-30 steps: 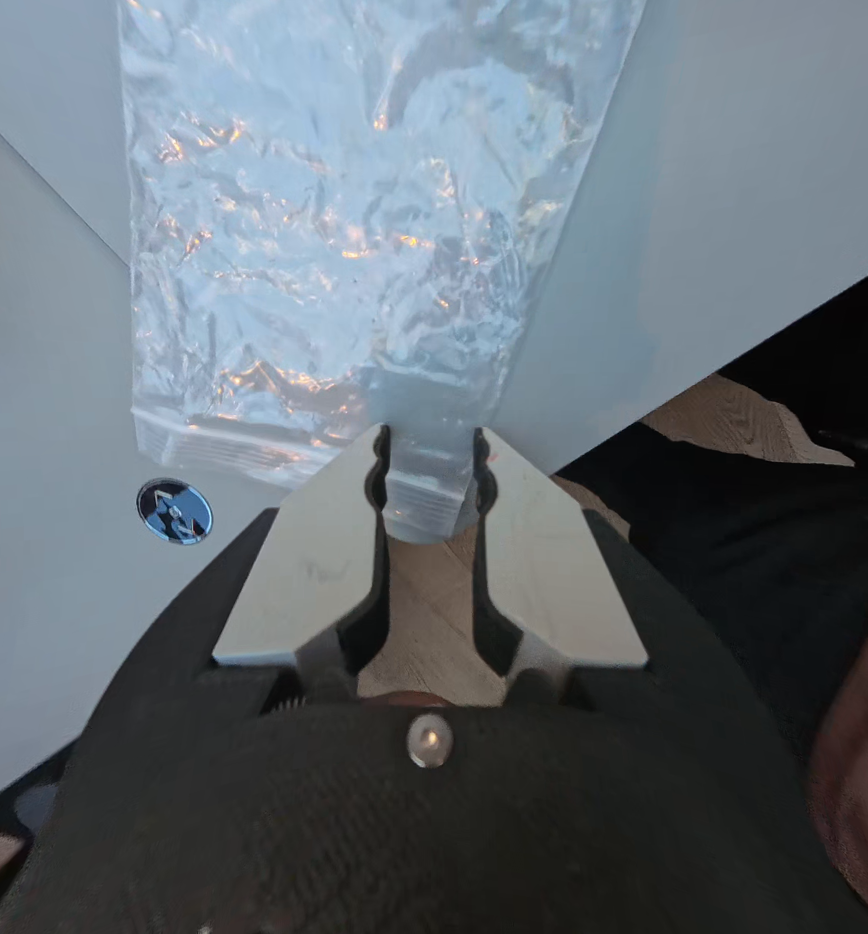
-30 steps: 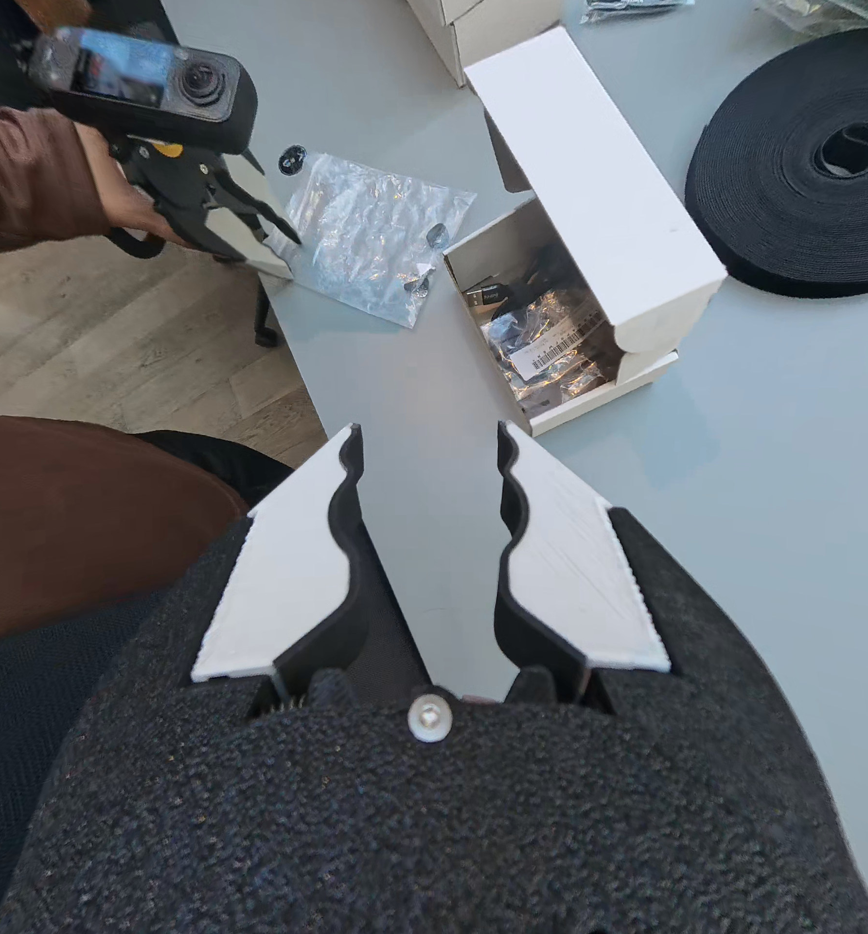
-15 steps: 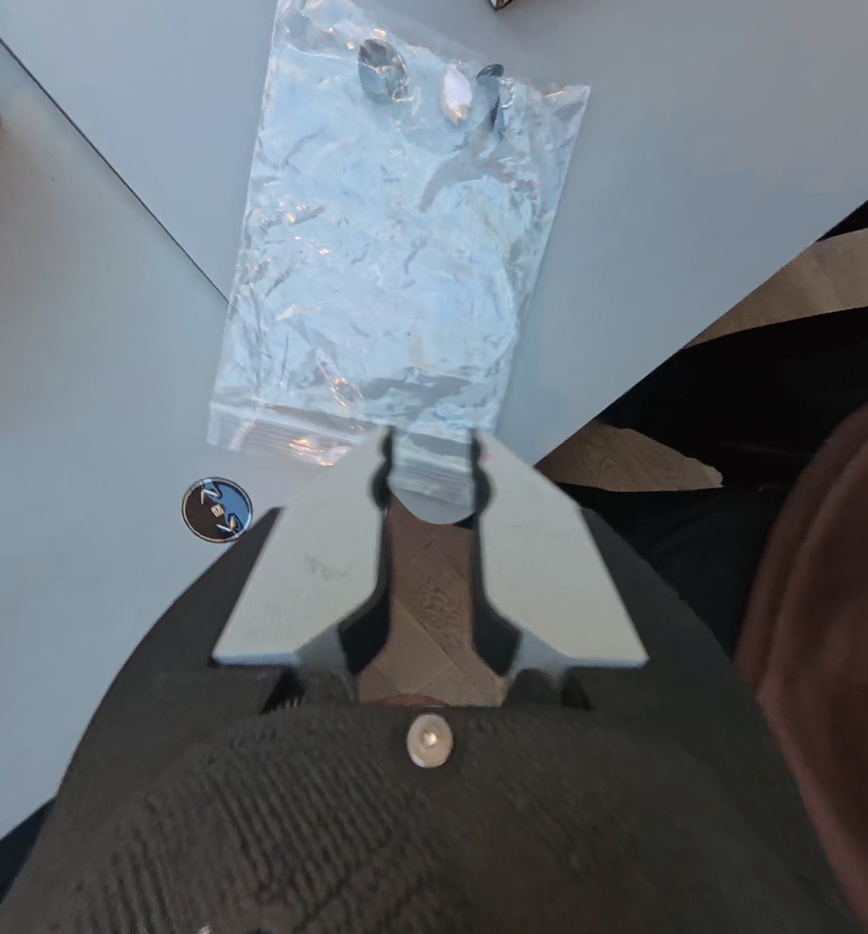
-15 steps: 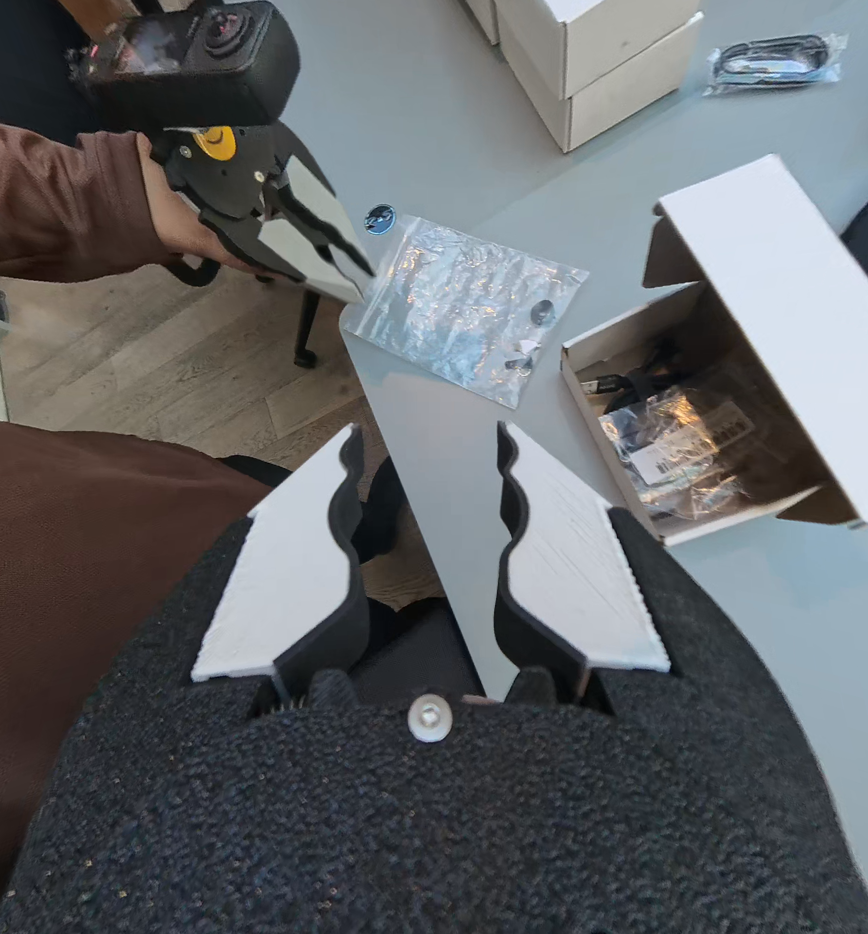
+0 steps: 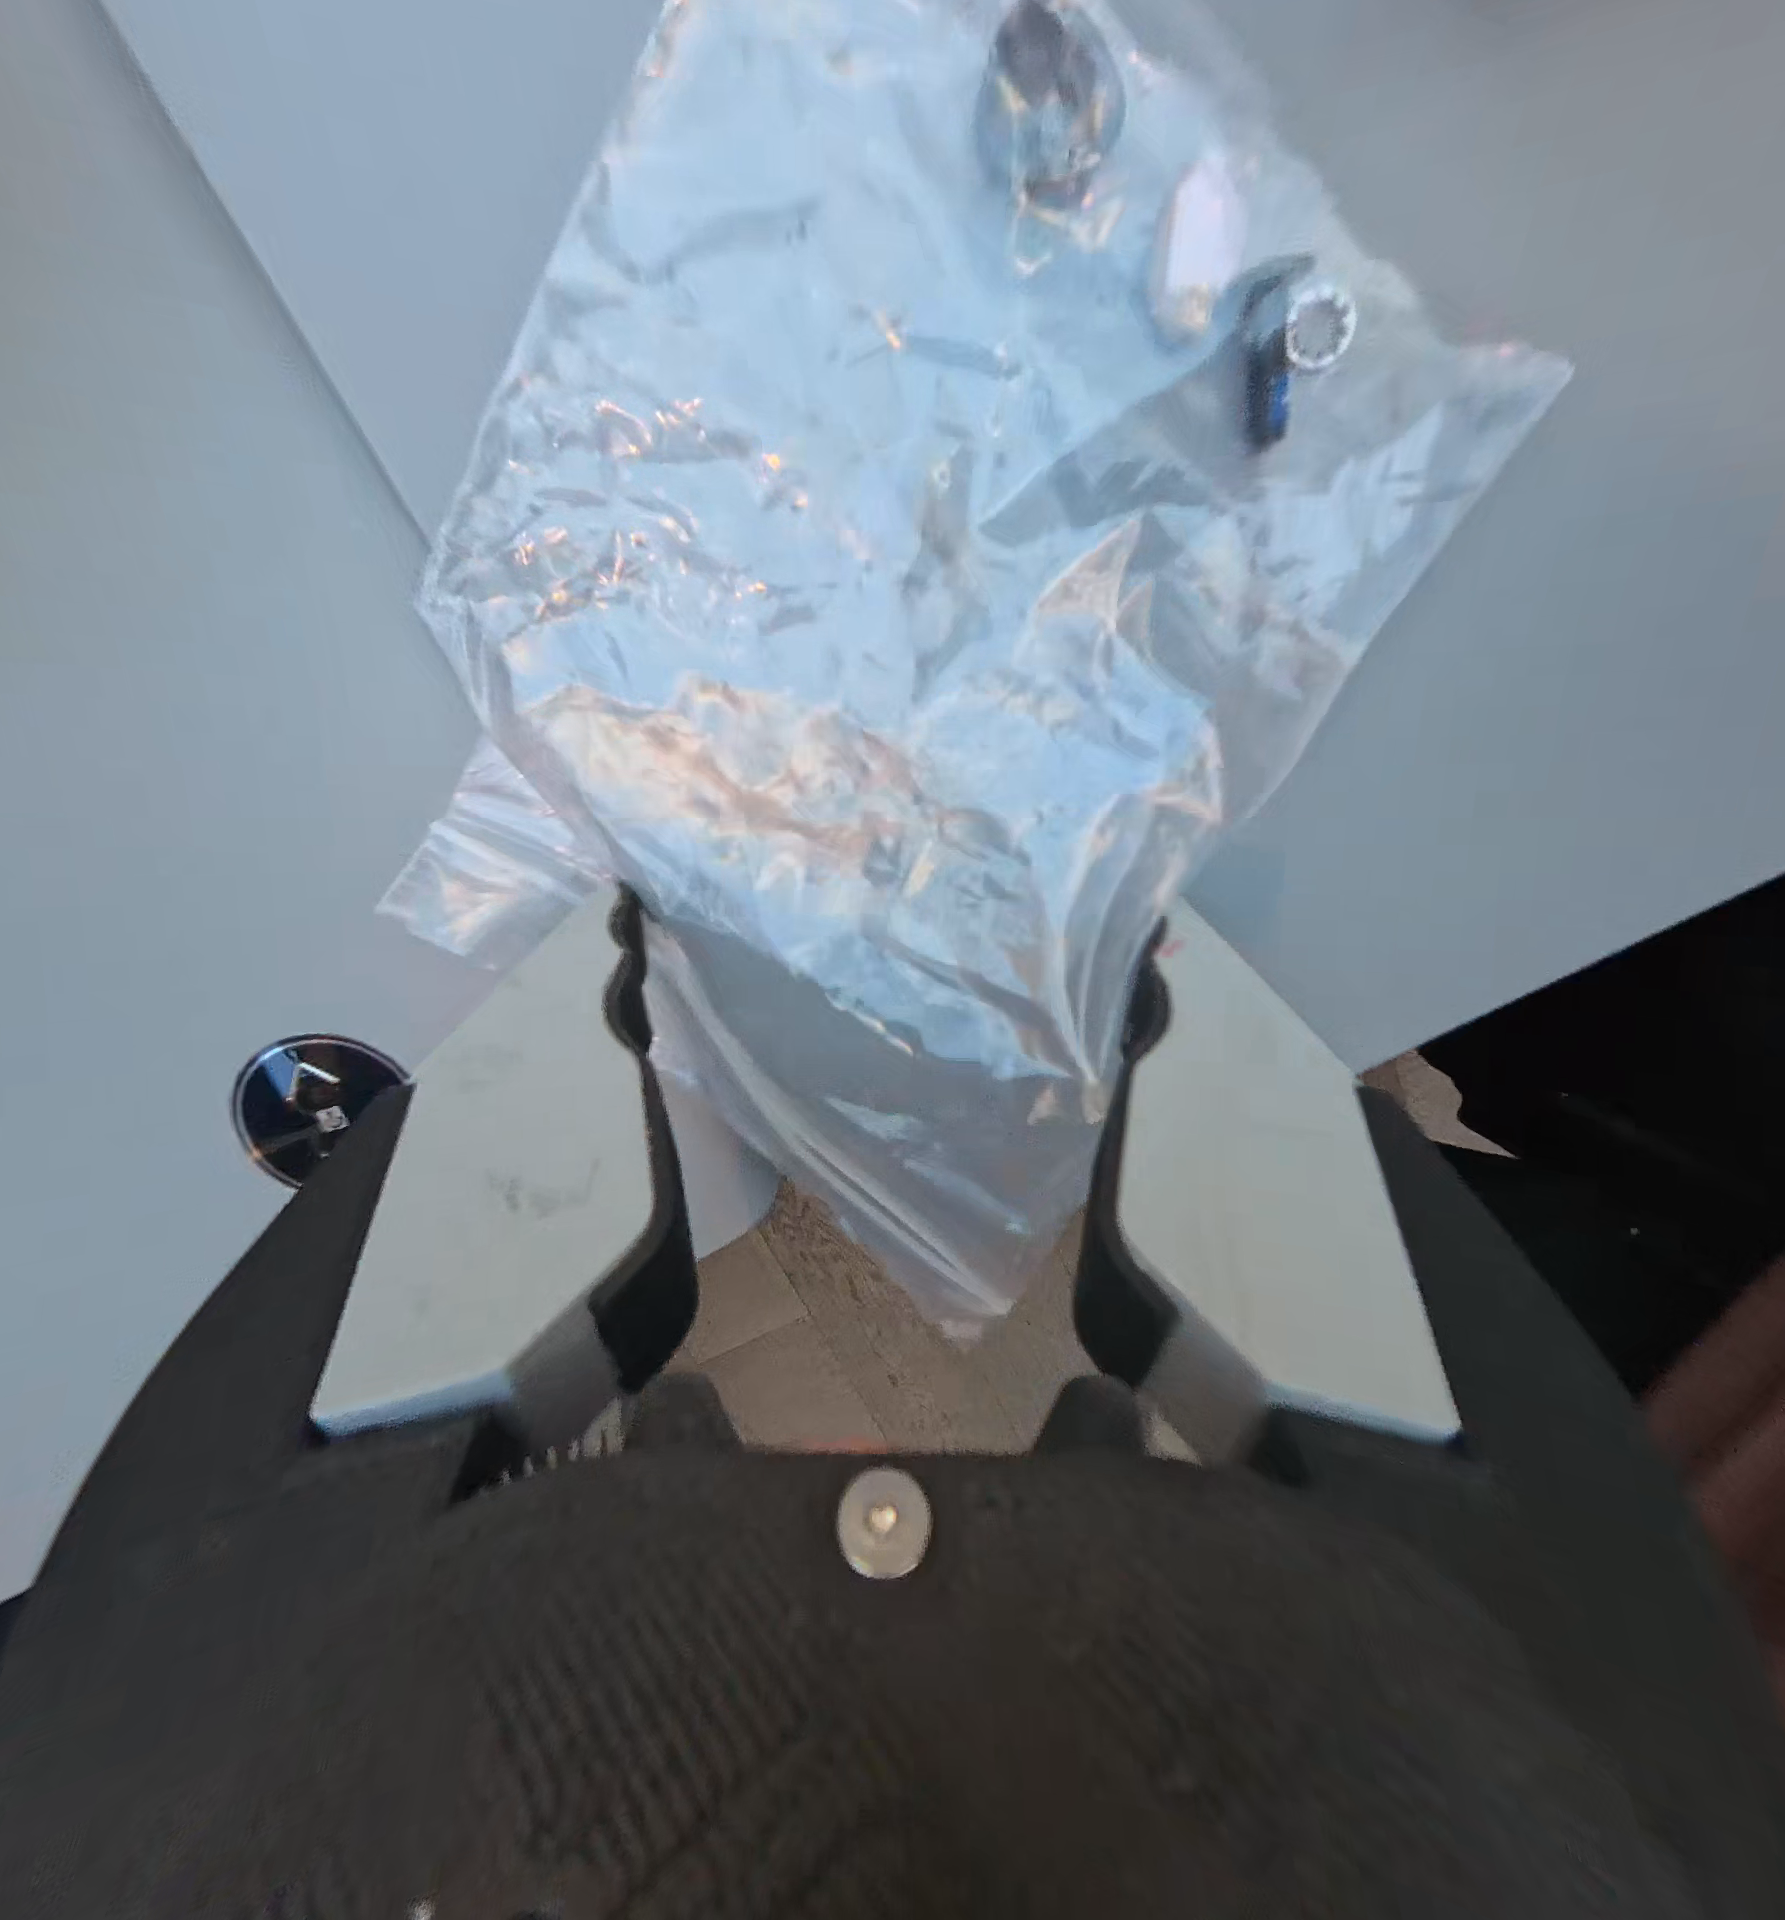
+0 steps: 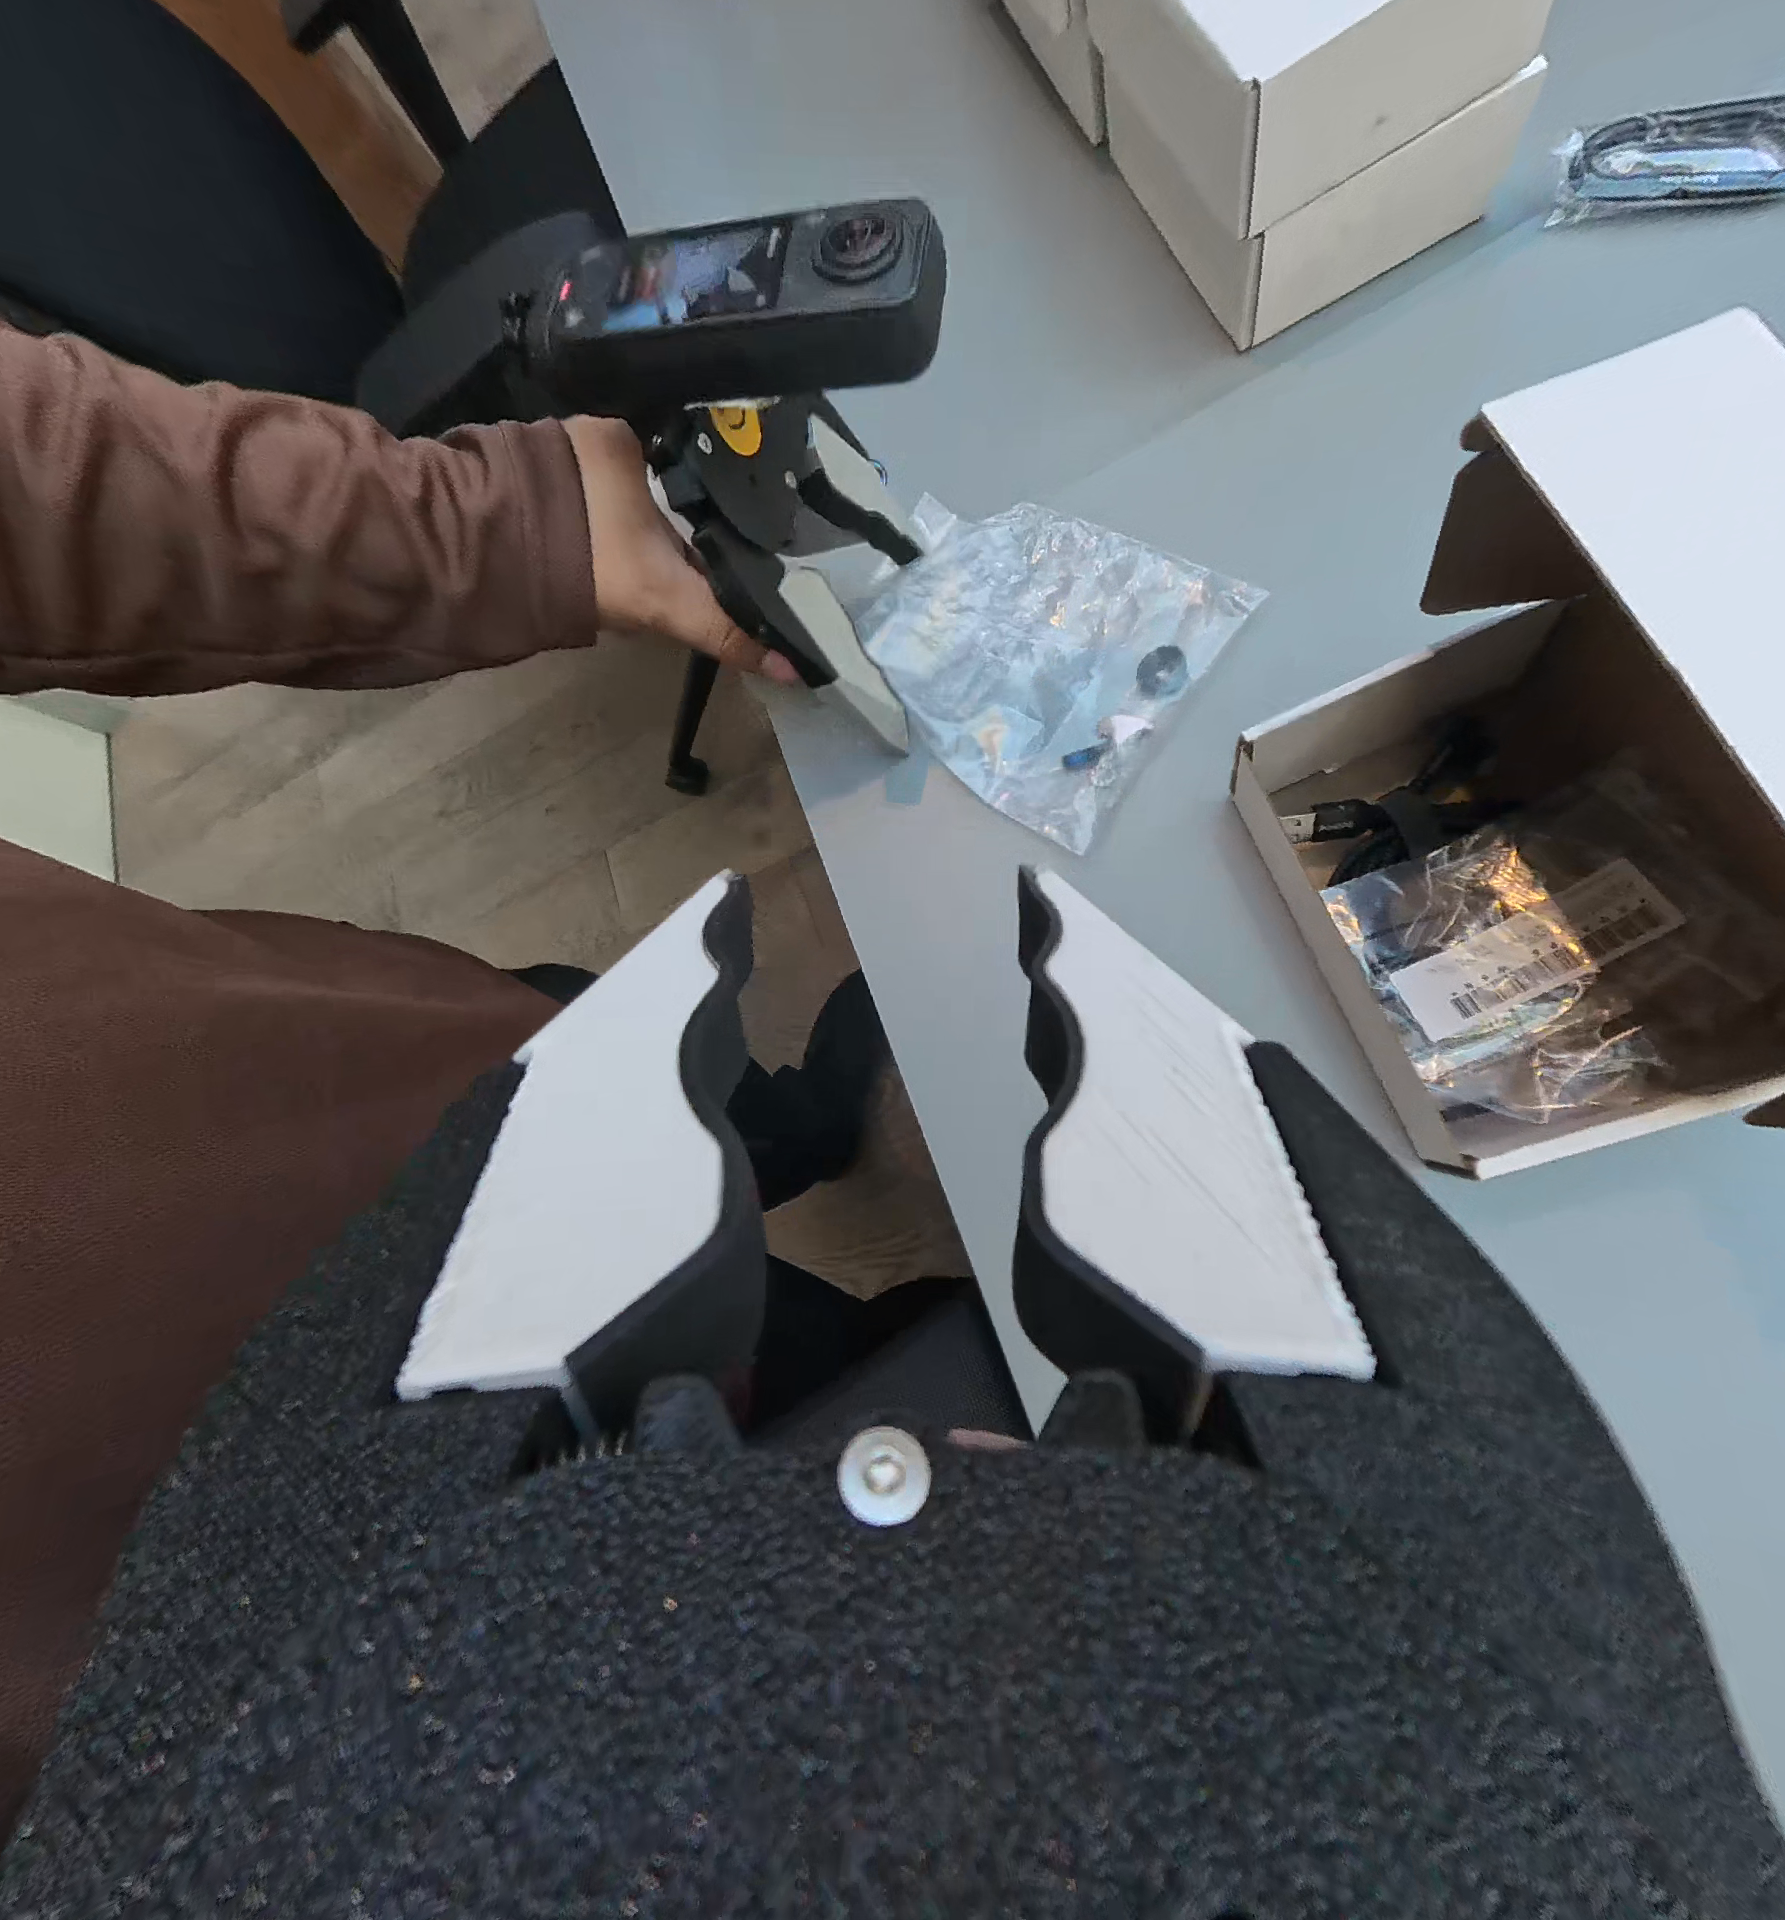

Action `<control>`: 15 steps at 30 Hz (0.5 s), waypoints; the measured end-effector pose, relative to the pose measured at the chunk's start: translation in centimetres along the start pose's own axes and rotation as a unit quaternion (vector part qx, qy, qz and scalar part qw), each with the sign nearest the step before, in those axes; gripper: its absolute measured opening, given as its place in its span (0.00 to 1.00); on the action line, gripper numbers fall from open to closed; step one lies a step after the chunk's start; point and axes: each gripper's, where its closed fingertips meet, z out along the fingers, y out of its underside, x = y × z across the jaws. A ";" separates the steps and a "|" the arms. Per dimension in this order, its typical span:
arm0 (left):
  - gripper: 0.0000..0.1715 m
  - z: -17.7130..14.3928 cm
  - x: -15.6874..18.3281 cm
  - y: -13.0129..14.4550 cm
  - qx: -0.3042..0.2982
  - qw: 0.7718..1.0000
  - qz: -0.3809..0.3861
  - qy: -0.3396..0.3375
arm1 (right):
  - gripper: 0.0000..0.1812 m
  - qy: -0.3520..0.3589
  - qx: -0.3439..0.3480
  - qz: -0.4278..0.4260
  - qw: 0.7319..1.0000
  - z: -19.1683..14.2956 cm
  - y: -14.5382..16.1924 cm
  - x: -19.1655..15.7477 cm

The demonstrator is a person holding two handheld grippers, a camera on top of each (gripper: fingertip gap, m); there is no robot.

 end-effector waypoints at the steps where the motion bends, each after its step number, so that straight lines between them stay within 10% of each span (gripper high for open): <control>1: 0.47 -0.1 -0.5 -0.1 -0.003 1.000 -0.005 0.005 | 0.28 -0.003 0.000 0.004 1.000 -0.1 0.3 0.0; 8: 0.02 -2.0 -3.5 -0.5 -0.025 0.995 0.073 -0.056 | 0.27 0.004 0.005 -0.003 1.000 -0.5 0.2 0.4; 15: 0.00 -10.0 1.4 -5.7 0.129 0.955 0.266 -0.040 | 0.30 -0.004 0.024 -0.061 0.998 -1.3 -1.6 -0.7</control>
